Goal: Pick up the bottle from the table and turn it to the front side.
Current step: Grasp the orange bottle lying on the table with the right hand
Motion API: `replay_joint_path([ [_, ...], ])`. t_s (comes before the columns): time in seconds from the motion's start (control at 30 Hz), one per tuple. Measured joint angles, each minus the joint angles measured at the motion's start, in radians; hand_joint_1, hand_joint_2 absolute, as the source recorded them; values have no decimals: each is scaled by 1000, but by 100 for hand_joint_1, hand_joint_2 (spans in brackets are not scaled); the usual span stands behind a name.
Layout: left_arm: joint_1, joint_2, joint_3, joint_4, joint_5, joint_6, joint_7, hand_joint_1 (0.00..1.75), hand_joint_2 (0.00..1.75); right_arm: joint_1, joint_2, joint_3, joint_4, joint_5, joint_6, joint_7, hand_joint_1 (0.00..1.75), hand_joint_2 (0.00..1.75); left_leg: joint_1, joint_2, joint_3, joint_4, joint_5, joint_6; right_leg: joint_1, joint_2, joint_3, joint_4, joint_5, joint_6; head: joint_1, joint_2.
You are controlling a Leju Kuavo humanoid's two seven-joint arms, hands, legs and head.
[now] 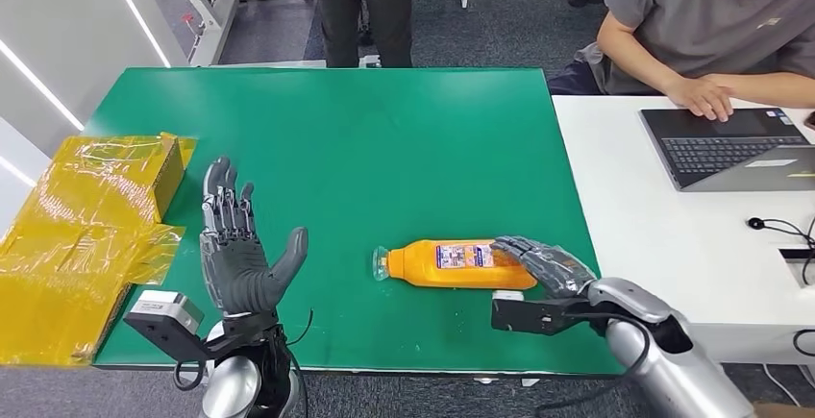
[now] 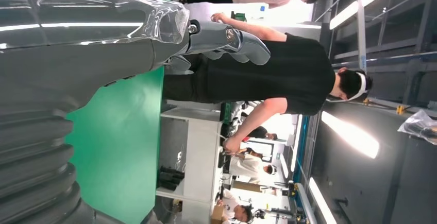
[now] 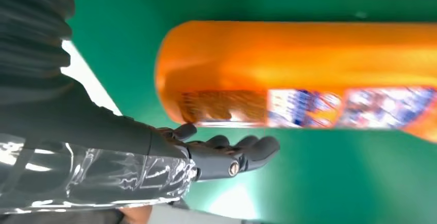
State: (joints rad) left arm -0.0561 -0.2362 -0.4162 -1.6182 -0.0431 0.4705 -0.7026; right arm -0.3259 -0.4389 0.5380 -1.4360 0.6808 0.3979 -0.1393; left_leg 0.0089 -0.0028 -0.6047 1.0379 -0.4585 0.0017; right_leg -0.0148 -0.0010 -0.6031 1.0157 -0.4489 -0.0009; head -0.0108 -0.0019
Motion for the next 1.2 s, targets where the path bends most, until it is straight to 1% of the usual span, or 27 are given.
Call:
replay_joint_path([
  [0.1, 0, 0, 0, 0, 1, -3, 0, 0, 175, -76, -38, 39, 41, -32, 38, -5, 0, 175, 0, 0, 0, 0, 0, 0, 0, 0, 0, 0, 0, 0, 0, 0],
  [0.27, 0, 0, 0, 0, 3, -4, 0, 0, 175, -164, -68, 99, 99, -68, 50, -1, 0, 175, 0, 0, 0, 0, 1, 0, 0, 0, 0, 0, 0, 0, 0, 0],
  [0.37, 0, 0, 0, 0, 4, -4, 0, 0, 175, -189, -77, 120, 121, -73, 50, -1, 0, 175, 0, 0, 0, 0, 1, 0, 0, 0, 0, 0, 0, 0, 0, 0],
  [0.6, 0, 0, 0, 0, 5, -4, 0, 0, 175, -215, -84, 149, 146, -80, 50, 1, 0, 175, 0, 0, 0, 0, 0, 0, 0, 0, 0, 0, 0, 0, 0, 0],
  [0.7, -2, 0, 0, 0, 11, -3, 0, 0, 175, -256, -83, 184, 174, -112, 51, 6, 0, 175, 0, 0, 0, 0, 0, 0, 0, 0, 0, 0, 0, 0, 0, 0],
  [0.77, -5, 0, 0, 0, 15, -2, 0, 0, 175, -307, -73, 220, 216, -133, 52, 1, 0, 175, 0, 1, 0, 0, 1, 0, 0, 1, 0, 1, 1, 0, 0, 0],
  [0.93, -8, 0, 0, 0, 18, -1, 0, 0, 175, -417, -17, 309, 322, -160, 73, -26, 0, 175, 0, 0, 0, 0, 2, 0, 0, 0, 0, 1, 1, 0, 0, 0],
  [1.07, -9, 1, 0, 0, 18, 3, 0, 0, 175, -463, 28, 363, 379, -182, 89, -50, 0, 175, 0, 0, 0, 0, 2, 0, 0, 0, 0, 1, 1, 0, 0, 0],
  [1.2, -11, 1, 0, 0, 19, 3, 0, 0, 175, -480, 71, 406, 434, -199, 82, -69, 0, 175, 0, -1, 0, 0, 2, 0, 0, 0, 0, 1, 1, 0, 0, 0],
])
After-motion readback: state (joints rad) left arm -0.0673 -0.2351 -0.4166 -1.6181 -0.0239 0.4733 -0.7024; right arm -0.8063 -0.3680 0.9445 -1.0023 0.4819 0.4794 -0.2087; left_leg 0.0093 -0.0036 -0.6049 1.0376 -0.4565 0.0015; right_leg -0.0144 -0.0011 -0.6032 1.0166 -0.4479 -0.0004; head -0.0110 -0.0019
